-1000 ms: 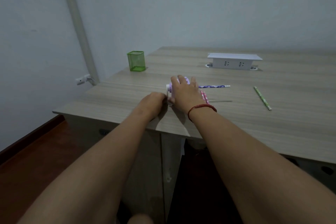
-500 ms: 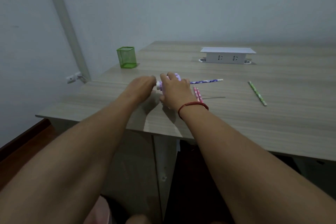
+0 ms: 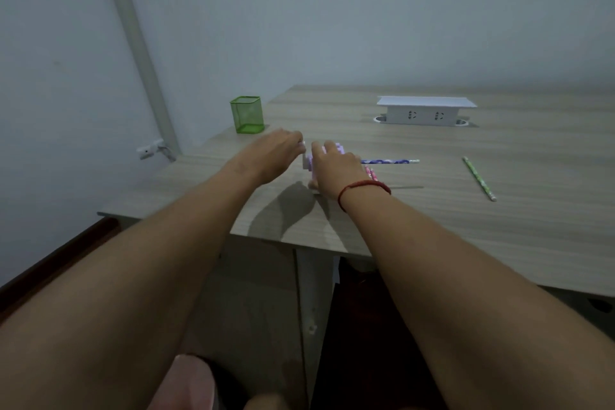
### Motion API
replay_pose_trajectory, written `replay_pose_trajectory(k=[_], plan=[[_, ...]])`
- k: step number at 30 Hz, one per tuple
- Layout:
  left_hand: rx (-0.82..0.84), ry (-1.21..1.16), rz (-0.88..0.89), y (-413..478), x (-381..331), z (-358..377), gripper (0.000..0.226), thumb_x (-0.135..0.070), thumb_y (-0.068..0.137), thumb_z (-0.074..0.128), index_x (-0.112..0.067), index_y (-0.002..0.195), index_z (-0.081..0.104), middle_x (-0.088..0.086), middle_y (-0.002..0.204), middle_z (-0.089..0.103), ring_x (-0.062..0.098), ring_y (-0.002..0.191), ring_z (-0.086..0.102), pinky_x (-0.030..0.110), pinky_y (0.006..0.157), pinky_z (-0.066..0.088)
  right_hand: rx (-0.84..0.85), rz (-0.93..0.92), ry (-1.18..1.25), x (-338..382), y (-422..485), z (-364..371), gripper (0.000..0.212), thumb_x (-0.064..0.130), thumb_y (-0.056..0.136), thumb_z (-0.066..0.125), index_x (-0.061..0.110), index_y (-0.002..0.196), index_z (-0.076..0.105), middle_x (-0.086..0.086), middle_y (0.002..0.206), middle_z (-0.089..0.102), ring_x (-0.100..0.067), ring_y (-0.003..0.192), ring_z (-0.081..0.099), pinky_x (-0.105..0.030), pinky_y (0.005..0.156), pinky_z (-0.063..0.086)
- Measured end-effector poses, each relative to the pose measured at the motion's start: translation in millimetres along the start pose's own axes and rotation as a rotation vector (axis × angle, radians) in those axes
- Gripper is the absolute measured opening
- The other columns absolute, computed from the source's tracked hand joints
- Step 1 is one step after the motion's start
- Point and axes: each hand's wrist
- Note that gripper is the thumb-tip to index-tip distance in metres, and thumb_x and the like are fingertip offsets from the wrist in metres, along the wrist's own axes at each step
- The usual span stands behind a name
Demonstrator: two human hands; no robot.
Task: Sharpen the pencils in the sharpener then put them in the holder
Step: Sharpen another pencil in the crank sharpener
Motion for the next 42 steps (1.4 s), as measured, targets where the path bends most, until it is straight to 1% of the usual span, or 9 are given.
replay_pose_trajectory(k=[4, 9, 18, 21, 27, 31, 34, 38, 42], plan=[[0.035, -0.003, 0.005, -12, 0, -6, 0.020, -0.011, 0.101, 0.039, -0.006, 0.098, 0.058, 0.017, 0.094, 0.065, 0.032, 0.093, 0.055, 0.045, 0.088, 0.047, 0.001, 0.024, 0.023, 4, 2, -1, 0.053, 0.026, 0.091, 0.061, 0.014, 0.137, 0.038, -0.010, 0.143, 0.040, -0.028, 0.133, 0.040, -0.048, 0.101, 0.043], [0.070, 0.003, -0.024, -32, -11, 2, 0.017, -0.005, 0.098, 0.043, -0.007, 0.102, 0.059, 0.016, 0.094, 0.065, 0.032, 0.084, 0.061, 0.040, 0.072, 0.049, -0.016, 0.062, -0.019, 8, 2, 3, 0.056, 0.023, 0.093, 0.058, 0.013, 0.142, 0.033, -0.012, 0.146, 0.037, -0.030, 0.131, 0.043, -0.049, 0.101, 0.042], [0.050, -0.021, -0.058, -35, -16, 8, 0.019, -0.008, 0.098, 0.045, -0.006, 0.109, 0.060, 0.017, 0.105, 0.067, 0.033, 0.092, 0.063, 0.040, 0.076, 0.050, -0.014, 0.062, 0.034, 8, 2, 8, 0.072, 0.034, 0.087, 0.062, 0.013, 0.145, 0.026, -0.010, 0.147, 0.034, -0.034, 0.129, 0.045, -0.049, 0.105, 0.038], [0.037, -0.031, -0.079, -35, -17, 10, 0.020, -0.010, 0.098, 0.046, -0.006, 0.111, 0.060, 0.017, 0.106, 0.066, 0.032, 0.093, 0.063, 0.037, 0.075, 0.048, -0.004, 0.057, 0.058, 7, 3, 6, 0.066, 0.034, 0.087, 0.061, 0.014, 0.143, 0.031, -0.009, 0.146, 0.035, -0.034, 0.130, 0.043, -0.049, 0.106, 0.037], [0.171, -0.048, -0.120, -47, -23, 33, 0.022, -0.017, 0.095, 0.046, -0.007, 0.106, 0.063, 0.014, 0.111, 0.064, 0.030, 0.101, 0.061, 0.037, 0.083, 0.045, -0.057, -0.026, 0.086, 3, -3, 7, 0.055, 0.027, 0.087, 0.059, 0.016, 0.137, 0.037, -0.005, 0.144, 0.038, -0.031, 0.134, 0.039, -0.049, 0.107, 0.035], [0.234, -0.022, -0.127, -28, -8, 36, 0.023, -0.016, 0.092, 0.050, -0.011, 0.110, 0.063, 0.011, 0.113, 0.062, 0.027, 0.104, 0.059, 0.036, 0.088, 0.046, -0.045, -0.035, 0.095, -3, 0, 5, 0.056, 0.034, 0.093, 0.054, 0.017, 0.142, 0.035, -0.004, 0.150, 0.034, -0.042, 0.143, 0.025, -0.056, 0.117, 0.020], [0.273, 0.012, -0.149, -16, -6, 44, 0.018, -0.018, 0.090, 0.055, -0.015, 0.104, 0.066, 0.009, 0.109, 0.065, 0.025, 0.099, 0.061, 0.034, 0.083, 0.045, -0.026, -0.038, 0.124, -7, -2, 6, 0.064, 0.038, 0.089, 0.062, 0.018, 0.143, 0.033, -0.002, 0.153, 0.030, -0.047, 0.144, 0.017, -0.058, 0.114, 0.022], [0.230, 0.090, -0.152, 12, 5, 33, 0.022, -0.015, 0.094, 0.047, -0.010, 0.107, 0.065, 0.014, 0.110, 0.066, 0.034, 0.101, 0.062, 0.038, 0.082, 0.048, -0.009, -0.044, 0.128, -7, -4, 7, 0.067, 0.035, 0.089, 0.062, 0.020, 0.146, 0.030, -0.002, 0.154, 0.029, -0.046, 0.143, 0.020, -0.057, 0.114, 0.024], [0.120, 0.099, -0.035, 36, 16, 10, 0.026, -0.016, 0.101, 0.039, -0.008, 0.108, 0.063, 0.014, 0.108, 0.065, 0.034, 0.101, 0.061, 0.040, 0.088, 0.047, -0.038, -0.023, 0.112, -8, -1, 3, 0.055, 0.026, 0.090, 0.061, 0.016, 0.139, 0.037, -0.004, 0.145, 0.039, -0.036, 0.127, 0.043, -0.049, 0.105, 0.037]])
Point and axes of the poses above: each hand's wrist, its own y-axis towards the middle knuckle, its own z-axis out of the palm, x = y × z
